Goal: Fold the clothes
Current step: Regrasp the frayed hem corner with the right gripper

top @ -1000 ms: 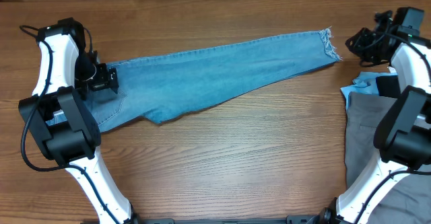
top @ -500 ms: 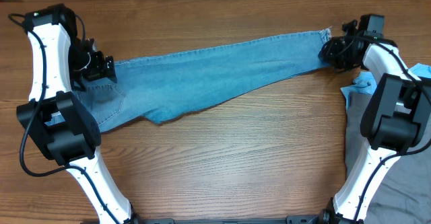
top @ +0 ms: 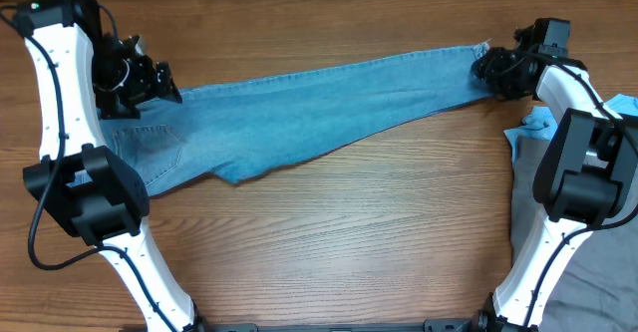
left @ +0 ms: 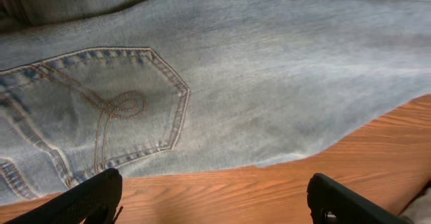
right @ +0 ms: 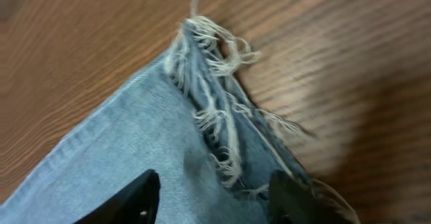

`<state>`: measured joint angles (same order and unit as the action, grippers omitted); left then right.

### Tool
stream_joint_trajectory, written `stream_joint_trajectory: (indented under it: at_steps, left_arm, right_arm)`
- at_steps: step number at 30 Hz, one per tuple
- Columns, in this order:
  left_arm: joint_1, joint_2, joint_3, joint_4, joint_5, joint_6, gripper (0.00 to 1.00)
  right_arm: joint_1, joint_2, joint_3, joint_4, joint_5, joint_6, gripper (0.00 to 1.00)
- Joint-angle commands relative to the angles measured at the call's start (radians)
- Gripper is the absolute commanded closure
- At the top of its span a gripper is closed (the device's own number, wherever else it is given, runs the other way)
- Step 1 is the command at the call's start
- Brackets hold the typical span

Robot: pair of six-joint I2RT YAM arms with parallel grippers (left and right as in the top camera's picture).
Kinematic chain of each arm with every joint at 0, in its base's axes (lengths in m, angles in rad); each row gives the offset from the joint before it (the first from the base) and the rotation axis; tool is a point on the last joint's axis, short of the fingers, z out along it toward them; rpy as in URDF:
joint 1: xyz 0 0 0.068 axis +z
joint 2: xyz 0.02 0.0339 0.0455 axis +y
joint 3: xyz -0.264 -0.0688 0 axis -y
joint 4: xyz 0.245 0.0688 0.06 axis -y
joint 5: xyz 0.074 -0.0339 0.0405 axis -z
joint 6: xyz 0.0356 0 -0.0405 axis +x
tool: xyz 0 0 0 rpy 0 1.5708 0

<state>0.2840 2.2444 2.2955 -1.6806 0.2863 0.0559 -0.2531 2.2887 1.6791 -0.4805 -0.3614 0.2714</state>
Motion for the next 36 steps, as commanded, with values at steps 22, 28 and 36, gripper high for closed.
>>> stream_joint_trajectory:
  at_steps: [22, 28, 36]
  left_arm:
    - [0.003, 0.011, 0.064, 0.011, 0.026, 0.041, 0.09]
    - [0.003, 0.011, 0.064, 0.008, 0.025, 0.042, 0.09]
    - [0.004, 0.011, 0.064, -0.002, 0.005, 0.042, 0.09]
  right_arm:
    - [0.004, 0.061, 0.009, -0.111, 0.001, -0.097, 0.62]
    - [0.035, 0.068, 0.01, -0.231, -0.003, -0.098, 0.96]
    - [0.037, -0.045, 0.01, -0.367, 0.034, -0.097, 0.96]
